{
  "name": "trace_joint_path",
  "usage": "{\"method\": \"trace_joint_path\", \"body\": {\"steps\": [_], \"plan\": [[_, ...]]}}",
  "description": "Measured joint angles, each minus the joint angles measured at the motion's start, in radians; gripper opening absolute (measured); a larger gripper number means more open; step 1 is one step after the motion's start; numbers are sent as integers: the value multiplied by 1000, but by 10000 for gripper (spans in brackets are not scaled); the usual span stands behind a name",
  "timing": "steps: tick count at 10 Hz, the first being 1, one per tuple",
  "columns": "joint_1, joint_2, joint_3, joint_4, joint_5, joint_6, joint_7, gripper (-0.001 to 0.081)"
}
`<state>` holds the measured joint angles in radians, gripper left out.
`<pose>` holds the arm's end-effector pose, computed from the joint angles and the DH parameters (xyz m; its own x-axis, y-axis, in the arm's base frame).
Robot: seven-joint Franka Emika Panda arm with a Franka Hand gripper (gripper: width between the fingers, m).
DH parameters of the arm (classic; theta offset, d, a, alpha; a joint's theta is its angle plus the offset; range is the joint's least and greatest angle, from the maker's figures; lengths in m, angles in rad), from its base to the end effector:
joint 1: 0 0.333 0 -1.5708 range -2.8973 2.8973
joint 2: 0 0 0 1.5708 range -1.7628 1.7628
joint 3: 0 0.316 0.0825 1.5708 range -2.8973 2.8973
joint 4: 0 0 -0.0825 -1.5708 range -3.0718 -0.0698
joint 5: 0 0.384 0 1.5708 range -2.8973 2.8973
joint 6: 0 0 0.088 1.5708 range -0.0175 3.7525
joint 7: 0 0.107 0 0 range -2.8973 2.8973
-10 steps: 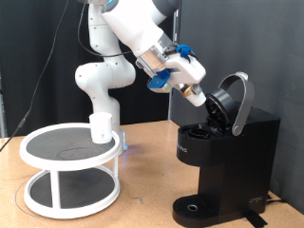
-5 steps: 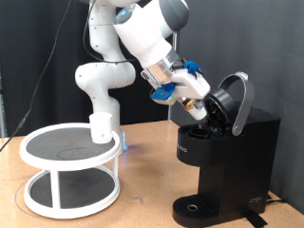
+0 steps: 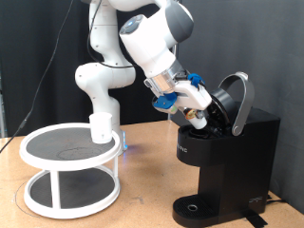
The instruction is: Make a cup of coffee with the keurig machine
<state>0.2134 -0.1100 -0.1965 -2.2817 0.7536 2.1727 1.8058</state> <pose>0.5043 0.0338 0.4082 -0.5789 -0.6183 -0.5316 -0.8072 0.5265 0.2668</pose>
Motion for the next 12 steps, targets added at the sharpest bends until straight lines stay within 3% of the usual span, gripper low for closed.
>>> {"method": "trace_joint_path", "body": {"steps": [5,6,7,8,9,12], "plan": [[0,40,8,-2,2,28,-2,385],[0,42,8,-2,4,29,-5,461],[0,44,8,-2,11,30,-14,461],[0,44,8,-2,22,30,-24,646],[-1,43,7,-2,38,26,-42,707],[-14,0,-15,-2,67,-27,-69,734]]}}
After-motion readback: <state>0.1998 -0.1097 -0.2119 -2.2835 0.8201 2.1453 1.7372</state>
